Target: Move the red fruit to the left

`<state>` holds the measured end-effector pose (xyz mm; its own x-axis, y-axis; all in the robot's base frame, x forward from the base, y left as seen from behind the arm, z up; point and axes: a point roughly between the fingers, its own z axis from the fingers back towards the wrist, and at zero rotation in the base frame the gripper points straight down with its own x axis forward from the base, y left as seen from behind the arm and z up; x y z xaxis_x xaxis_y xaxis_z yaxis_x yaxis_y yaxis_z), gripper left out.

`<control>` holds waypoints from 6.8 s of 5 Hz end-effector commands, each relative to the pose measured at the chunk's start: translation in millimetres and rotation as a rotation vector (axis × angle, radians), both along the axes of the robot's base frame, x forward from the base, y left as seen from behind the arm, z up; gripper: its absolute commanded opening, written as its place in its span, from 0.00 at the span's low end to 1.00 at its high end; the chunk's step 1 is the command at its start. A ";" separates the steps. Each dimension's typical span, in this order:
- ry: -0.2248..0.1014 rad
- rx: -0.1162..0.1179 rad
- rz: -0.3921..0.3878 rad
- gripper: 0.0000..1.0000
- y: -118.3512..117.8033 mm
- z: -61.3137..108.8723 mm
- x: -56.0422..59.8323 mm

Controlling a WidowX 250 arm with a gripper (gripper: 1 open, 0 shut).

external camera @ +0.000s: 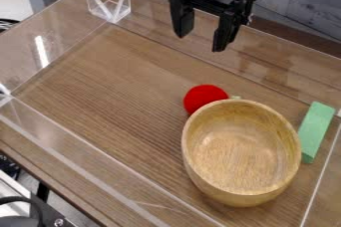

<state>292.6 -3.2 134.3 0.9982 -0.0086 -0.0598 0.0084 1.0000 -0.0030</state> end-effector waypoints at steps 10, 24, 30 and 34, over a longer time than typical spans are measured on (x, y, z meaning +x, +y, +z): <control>0.012 0.009 -0.268 0.00 11.6 -92.9 18.1; -0.110 0.049 -0.213 0.00 43.1 -51.1 14.5; -0.090 0.110 -0.011 0.00 189.1 -61.5 30.0; -0.048 0.089 0.001 1.00 203.8 -85.2 31.6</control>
<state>321.8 193.3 39.2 0.9991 -0.0132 -0.0401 0.0157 0.9979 0.0632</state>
